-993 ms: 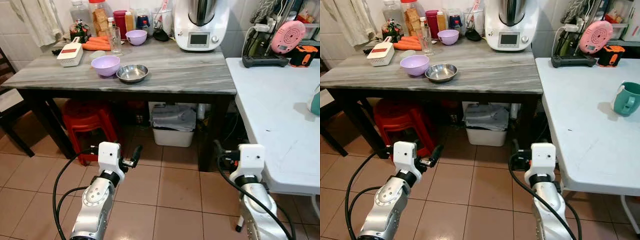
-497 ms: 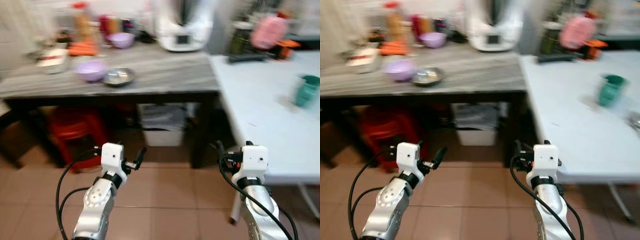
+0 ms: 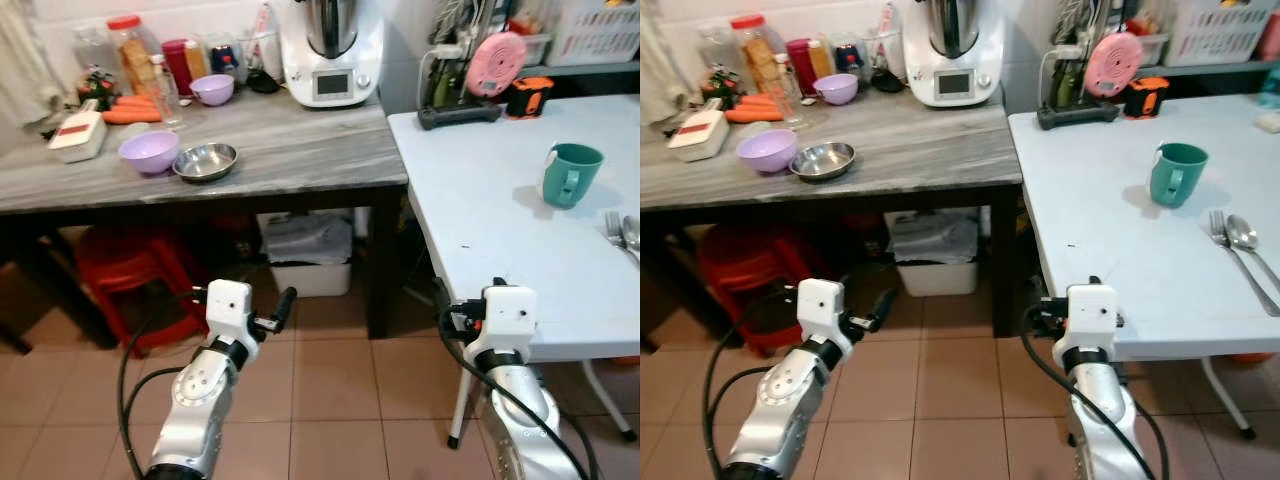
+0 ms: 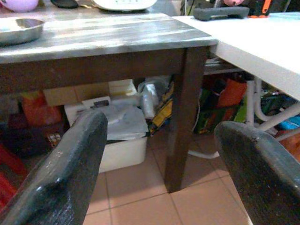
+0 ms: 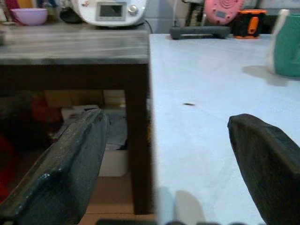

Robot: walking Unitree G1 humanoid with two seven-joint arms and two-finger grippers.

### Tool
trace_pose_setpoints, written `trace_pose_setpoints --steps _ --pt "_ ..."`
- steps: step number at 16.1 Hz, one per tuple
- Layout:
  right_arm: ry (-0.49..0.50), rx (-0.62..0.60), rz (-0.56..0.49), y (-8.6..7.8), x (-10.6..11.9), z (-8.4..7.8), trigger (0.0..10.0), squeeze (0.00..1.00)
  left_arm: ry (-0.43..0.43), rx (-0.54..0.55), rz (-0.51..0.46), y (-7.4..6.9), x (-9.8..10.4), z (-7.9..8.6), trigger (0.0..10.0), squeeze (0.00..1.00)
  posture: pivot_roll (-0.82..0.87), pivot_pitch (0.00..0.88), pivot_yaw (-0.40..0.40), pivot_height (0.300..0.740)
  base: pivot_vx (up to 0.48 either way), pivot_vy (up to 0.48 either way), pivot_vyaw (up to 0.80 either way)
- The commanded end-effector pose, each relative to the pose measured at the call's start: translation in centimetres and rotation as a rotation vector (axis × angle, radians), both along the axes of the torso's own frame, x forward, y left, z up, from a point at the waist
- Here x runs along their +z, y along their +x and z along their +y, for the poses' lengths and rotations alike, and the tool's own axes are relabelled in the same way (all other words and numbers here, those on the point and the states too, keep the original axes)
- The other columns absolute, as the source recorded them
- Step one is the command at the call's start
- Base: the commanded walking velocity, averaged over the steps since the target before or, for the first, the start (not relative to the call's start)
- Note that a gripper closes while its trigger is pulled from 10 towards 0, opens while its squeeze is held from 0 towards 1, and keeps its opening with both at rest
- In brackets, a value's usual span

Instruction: Setting the table

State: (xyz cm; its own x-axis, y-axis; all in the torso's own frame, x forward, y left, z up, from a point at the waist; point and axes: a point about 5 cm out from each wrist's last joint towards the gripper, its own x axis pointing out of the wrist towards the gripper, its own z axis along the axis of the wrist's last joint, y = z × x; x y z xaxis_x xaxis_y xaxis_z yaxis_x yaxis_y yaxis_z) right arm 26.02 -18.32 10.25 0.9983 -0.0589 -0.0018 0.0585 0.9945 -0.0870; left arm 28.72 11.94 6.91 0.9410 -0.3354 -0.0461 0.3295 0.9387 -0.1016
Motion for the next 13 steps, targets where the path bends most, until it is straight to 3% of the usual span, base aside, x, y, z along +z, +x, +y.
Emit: trace_pose_setpoints --steps 1,13 --pt "0.011 0.001 -0.032 0.19 0.83 0.34 10.0 0.00 0.015 0.017 -0.007 0.34 0.23 0.78 10.0 0.00 -0.16 0.000 0.107 0.740 0.000 -0.281 0.00" --pt "0.017 -0.018 -0.036 0.10 0.83 0.16 10.0 0.00 0.019 0.000 -0.005 0.47 0.15 0.48 10.0 0.00 -0.17 0.000 0.119 0.740 0.000 -0.433 0.00"
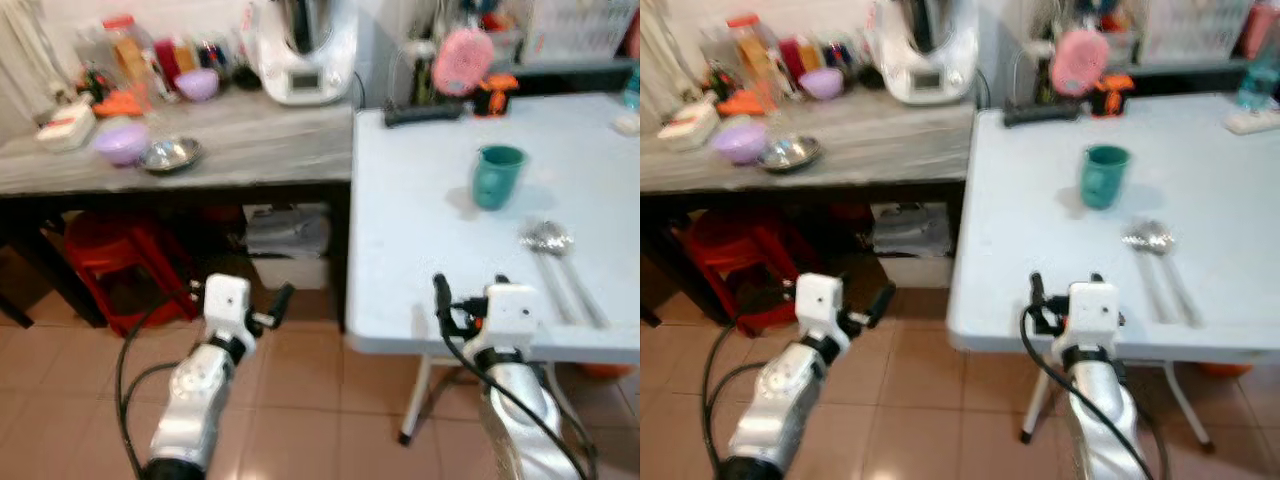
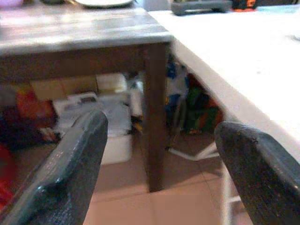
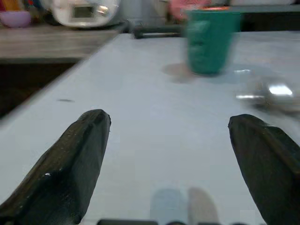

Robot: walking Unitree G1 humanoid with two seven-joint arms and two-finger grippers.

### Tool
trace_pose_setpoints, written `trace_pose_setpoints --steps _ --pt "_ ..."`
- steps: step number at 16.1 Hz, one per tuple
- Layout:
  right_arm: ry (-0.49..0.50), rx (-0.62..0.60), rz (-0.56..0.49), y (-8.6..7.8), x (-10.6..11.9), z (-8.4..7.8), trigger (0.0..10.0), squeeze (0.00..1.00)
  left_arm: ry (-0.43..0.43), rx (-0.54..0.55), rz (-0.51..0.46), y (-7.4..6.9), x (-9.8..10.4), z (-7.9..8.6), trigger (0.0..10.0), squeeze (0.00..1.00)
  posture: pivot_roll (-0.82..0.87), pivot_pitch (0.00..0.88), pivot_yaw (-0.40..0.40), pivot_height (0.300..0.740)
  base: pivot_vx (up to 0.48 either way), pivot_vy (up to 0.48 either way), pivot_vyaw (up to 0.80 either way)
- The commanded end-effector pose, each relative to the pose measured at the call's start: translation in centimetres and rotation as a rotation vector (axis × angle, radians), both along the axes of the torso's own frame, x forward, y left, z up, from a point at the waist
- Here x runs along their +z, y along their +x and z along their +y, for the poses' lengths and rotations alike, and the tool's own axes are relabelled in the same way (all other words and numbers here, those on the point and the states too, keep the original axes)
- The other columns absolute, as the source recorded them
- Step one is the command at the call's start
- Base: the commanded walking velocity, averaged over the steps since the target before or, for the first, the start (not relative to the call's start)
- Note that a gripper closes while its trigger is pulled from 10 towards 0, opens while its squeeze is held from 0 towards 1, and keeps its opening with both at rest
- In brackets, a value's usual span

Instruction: Setting the table

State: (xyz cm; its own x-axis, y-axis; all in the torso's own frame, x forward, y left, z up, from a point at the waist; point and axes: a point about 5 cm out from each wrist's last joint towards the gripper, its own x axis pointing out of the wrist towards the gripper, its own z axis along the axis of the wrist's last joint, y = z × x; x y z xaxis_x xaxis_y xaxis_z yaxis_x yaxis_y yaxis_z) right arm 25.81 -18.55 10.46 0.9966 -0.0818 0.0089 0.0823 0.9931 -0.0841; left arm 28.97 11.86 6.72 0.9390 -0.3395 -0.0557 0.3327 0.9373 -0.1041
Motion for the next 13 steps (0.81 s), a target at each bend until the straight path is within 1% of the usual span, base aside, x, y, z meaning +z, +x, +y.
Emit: trace_pose_setpoints --steps 1,6,8,10,13 --pt "0.015 0.005 -0.025 0.3 0.6 0.4 10.0 0.00 0.019 0.004 -0.013 0.2 0.3 0.6 10.0 0.00 -0.17 0.000 0.119 0.740 0.000 -0.428 0.00" --pt "0.017 0.007 -0.017 0.2 0.5 0.5 10.0 0.00 0.026 0.001 -0.006 0.1 0.1 0.8 10.0 0.00 -0.17 0.000 0.120 0.740 0.000 -0.451 0.00" --pt "0.011 0.014 -0.009 0.0 0.3 0.5 10.0 0.00 0.032 0.008 0.004 0.0 -0.1 1.2 10.0 0.00 -0.16 0.000 0.114 0.740 0.000 -0.315 0.00" --pt "0.008 0.037 0.010 0.0 -0.1 0.7 10.0 0.00 0.023 0.028 0.015 -0.3 -0.5 1.5 10.0 0.00 -0.15 0.000 0.092 0.740 0.000 0.000 0.00" --pt "0.000 0.087 0.021 0.3 0.0 1.1 10.0 0.00 0.015 0.073 0.013 -0.8 -0.7 1.5 10.0 0.00 -0.12 0.000 0.055 0.740 0.000 0.000 0.00"
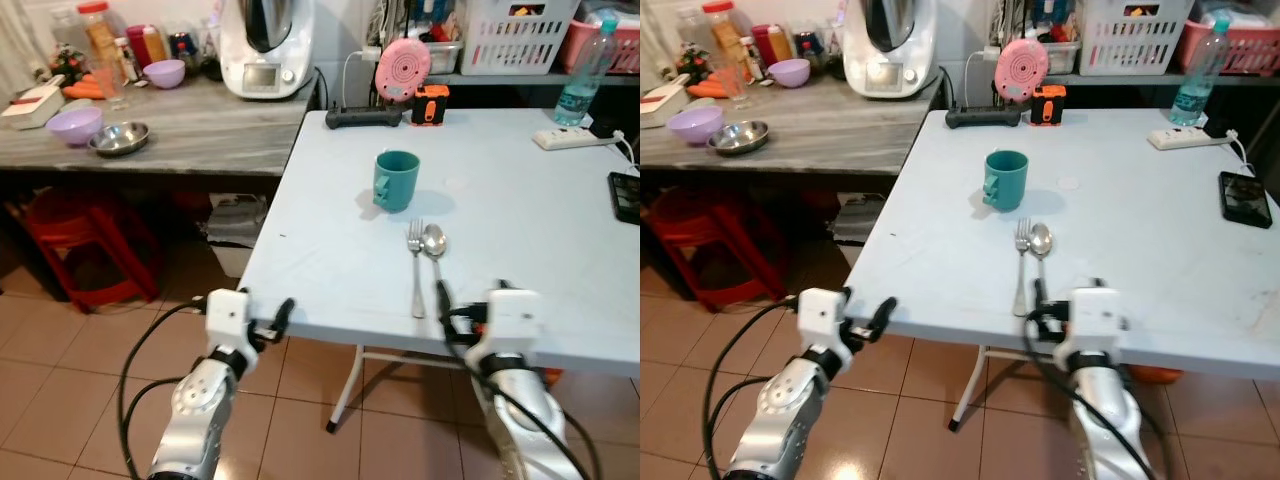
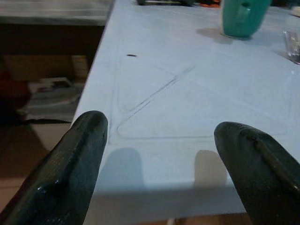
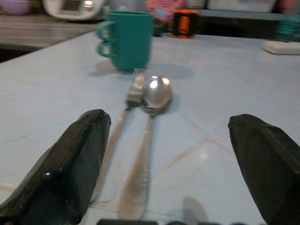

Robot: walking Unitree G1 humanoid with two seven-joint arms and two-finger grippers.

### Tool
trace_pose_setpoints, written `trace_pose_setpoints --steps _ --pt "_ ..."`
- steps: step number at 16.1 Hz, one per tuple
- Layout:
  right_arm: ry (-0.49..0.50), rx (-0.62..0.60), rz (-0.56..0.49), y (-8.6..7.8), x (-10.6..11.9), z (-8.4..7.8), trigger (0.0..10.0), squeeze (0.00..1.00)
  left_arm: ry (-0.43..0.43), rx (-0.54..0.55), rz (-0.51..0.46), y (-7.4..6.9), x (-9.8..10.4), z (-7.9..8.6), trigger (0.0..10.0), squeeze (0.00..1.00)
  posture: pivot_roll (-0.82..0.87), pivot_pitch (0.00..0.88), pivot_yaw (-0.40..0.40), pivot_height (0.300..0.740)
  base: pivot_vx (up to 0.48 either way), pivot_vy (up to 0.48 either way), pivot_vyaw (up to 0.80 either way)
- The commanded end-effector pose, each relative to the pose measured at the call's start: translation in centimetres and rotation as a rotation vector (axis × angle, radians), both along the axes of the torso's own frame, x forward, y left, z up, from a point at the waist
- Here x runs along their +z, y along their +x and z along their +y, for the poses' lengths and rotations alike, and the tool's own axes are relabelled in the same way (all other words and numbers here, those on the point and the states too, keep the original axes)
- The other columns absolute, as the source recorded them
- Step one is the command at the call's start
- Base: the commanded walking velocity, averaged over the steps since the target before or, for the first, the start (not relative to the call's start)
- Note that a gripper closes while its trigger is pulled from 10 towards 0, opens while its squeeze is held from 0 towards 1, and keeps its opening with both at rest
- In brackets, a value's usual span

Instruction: Setting the table

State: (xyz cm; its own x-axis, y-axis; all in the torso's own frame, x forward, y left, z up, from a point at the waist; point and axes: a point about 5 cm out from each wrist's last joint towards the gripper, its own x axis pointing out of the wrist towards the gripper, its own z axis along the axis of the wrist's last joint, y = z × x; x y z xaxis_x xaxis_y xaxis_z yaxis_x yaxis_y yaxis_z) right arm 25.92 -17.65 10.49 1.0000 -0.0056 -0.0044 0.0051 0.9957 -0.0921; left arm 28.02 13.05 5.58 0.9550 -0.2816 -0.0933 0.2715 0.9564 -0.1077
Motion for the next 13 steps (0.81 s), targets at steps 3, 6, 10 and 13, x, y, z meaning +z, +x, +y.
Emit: trace_pose_setpoints --steps 3,6,10,13 --pt "-0.007 0.053 0.017 0.7 0.1 0.4 10.0 0.00 -0.008 0.048 -0.022 -0.5 0.2 0.3 10.0 0.00 -0.09 0.000 0.009 0.740 0.000 0.000 0.00" --pt "-0.011 0.072 0.016 1.1 0.3 0.5 10.0 0.00 -0.022 0.067 -0.028 -0.6 0.2 0.4 10.0 0.00 -0.09 0.000 -0.001 0.740 0.000 0.000 0.00" --pt "-0.006 0.053 -0.001 1.2 0.5 0.5 10.0 0.00 -0.049 0.034 -0.049 -0.2 0.8 0.2 10.0 0.00 -0.11 0.000 0.027 0.740 0.000 0.000 0.00" --pt "-0.003 0.016 -0.009 0.9 0.5 0.0 10.0 0.00 -0.056 0.008 -0.071 0.6 1.5 -0.2 10.0 0.00 -0.13 0.000 0.051 0.740 0.000 0.000 0.00"
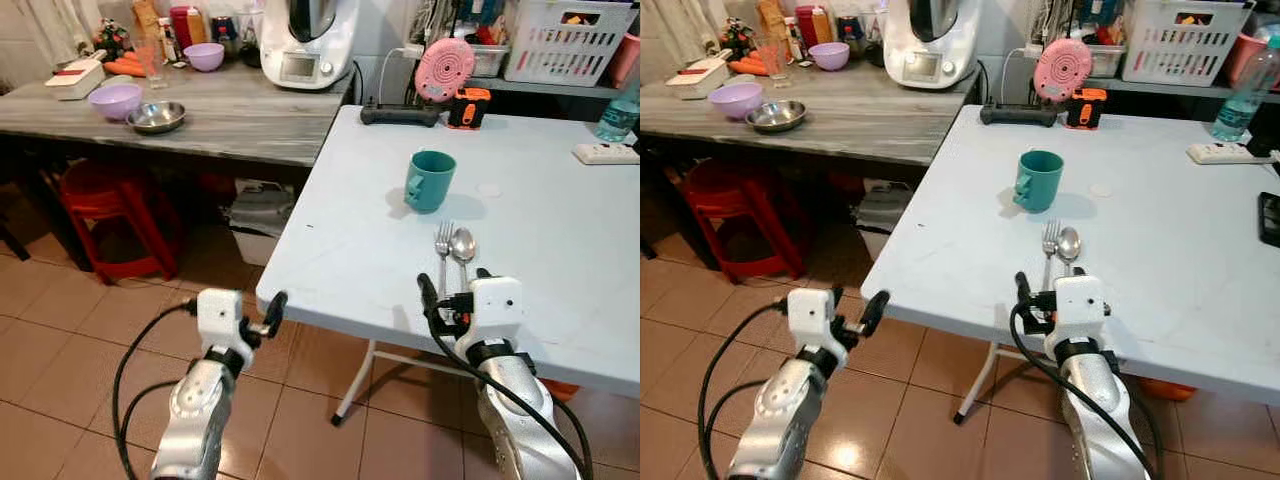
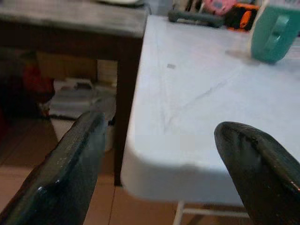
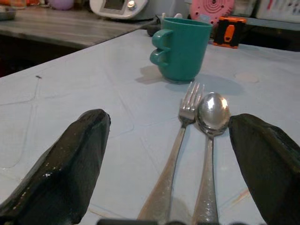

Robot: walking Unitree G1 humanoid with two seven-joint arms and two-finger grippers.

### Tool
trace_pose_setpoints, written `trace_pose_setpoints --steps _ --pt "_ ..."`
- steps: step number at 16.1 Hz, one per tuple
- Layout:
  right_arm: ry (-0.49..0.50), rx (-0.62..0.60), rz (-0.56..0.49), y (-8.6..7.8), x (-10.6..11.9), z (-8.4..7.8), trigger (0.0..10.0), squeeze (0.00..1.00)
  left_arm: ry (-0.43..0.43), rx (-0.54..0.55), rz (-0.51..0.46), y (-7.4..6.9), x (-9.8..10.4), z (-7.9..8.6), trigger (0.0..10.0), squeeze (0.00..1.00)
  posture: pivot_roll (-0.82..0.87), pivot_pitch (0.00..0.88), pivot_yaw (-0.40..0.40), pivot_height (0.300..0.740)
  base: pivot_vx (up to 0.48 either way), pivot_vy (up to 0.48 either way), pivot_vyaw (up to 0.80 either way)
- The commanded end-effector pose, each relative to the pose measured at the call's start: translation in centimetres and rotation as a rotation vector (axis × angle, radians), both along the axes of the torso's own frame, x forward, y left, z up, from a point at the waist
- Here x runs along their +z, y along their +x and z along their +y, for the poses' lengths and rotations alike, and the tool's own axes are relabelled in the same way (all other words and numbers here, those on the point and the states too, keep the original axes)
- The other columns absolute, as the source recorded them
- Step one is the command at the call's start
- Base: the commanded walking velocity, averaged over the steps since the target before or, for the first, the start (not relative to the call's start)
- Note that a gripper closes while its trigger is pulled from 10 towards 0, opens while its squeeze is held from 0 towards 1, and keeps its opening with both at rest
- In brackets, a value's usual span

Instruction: Setting the table

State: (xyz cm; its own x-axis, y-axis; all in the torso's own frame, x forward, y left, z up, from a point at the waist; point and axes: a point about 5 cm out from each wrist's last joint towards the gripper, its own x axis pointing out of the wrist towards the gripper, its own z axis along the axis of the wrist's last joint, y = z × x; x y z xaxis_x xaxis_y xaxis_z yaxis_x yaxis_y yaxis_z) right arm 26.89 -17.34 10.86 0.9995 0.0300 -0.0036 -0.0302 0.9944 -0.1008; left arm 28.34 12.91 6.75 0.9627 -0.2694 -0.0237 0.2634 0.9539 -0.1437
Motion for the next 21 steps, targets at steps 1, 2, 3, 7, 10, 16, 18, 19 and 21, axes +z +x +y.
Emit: trace_pose_setpoints --steps 1,2,3,7,10,16,18,19,21 --pt "0.007 -0.028 -0.010 -0.2 0.2 -0.5 10.0 0.00 -0.005 -0.017 -0.025 0.4 0.6 -0.2 10.0 0.00 -0.14 0.000 0.054 0.740 0.000 0.000 0.00" --pt "0.007 -0.036 -0.012 -0.2 0.2 -0.6 10.0 0.00 -0.009 -0.022 -0.031 0.7 0.8 -0.3 10.0 0.00 -0.14 0.000 0.061 0.740 0.000 0.000 0.00" --pt "0.007 -0.048 -0.016 -0.3 0.2 -0.8 10.0 0.00 -0.018 -0.034 -0.045 1.0 1.2 -0.5 10.0 0.00 -0.15 0.000 0.069 0.740 0.000 0.000 0.00" --pt "0.008 -0.068 -0.022 -0.4 0.3 -0.9 10.0 0.00 -0.024 -0.064 -0.059 1.2 1.5 -0.9 10.0 0.00 -0.16 0.000 0.082 0.740 0.000 0.000 0.00" --pt "0.011 -0.075 -0.025 -0.4 0.2 -1.0 10.0 0.00 -0.024 -0.079 -0.061 1.2 1.5 -1.1 10.0 0.00 -0.16 0.000 0.083 0.740 0.184 0.000 -0.54" --pt "0.012 -0.077 -0.030 -0.4 0.3 -0.9 10.0 0.00 -0.024 -0.093 -0.061 1.1 1.4 -1.2 10.0 0.00 -0.16 0.000 0.084 0.740 0.344 0.000 -0.24" --pt "0.012 -0.078 -0.030 -0.5 0.3 -0.9 10.0 0.00 -0.024 -0.096 -0.059 1.0 1.3 -1.2 10.0 0.00 -0.16 0.000 0.085 0.740 0.360 0.000 0.00" --pt "0.013 -0.078 -0.029 -0.5 0.3 -0.9 10.0 0.00 -0.024 -0.098 -0.056 1.0 1.2 -1.2 10.0 0.00 -0.16 0.000 0.085 0.740 0.349 0.000 0.00" --pt "0.012 -0.077 -0.031 -0.5 0.4 -0.9 10.0 0.00 -0.025 -0.092 -0.038 1.0 1.0 -1.3 10.0 0.00 -0.17 0.000 0.087 0.740 0.000 0.000 0.00"
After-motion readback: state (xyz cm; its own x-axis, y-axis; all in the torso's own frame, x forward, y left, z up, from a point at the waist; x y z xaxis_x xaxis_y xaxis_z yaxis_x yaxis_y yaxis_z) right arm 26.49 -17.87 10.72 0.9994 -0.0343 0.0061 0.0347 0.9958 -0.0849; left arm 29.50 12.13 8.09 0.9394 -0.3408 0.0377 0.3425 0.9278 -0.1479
